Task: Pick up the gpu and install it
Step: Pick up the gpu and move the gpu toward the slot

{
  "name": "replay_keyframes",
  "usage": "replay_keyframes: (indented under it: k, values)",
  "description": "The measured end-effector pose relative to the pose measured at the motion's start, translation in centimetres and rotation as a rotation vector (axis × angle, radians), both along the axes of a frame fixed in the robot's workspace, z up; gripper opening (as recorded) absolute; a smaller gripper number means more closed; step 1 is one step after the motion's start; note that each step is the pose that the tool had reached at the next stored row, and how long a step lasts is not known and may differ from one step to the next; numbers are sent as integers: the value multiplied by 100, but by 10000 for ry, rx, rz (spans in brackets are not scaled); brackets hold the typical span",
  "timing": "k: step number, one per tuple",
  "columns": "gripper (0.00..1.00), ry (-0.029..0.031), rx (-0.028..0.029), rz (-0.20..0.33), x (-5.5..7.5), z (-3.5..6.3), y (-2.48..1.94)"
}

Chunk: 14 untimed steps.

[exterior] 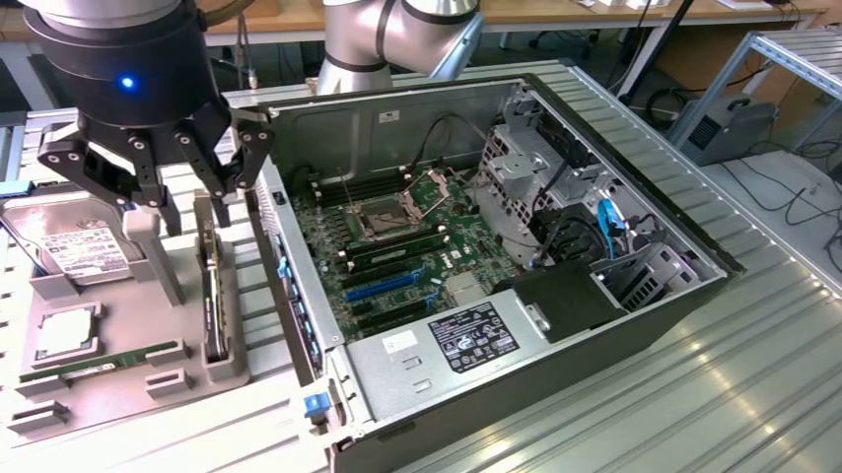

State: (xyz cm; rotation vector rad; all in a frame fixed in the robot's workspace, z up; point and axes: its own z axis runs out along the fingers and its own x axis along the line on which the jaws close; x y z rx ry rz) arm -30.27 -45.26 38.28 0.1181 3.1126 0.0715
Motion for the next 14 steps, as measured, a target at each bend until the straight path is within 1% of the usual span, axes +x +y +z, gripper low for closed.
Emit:
replay_keyframes:
  k: [14]
  values:
    - [42, -1, 2, 0, -34, -58, 0]
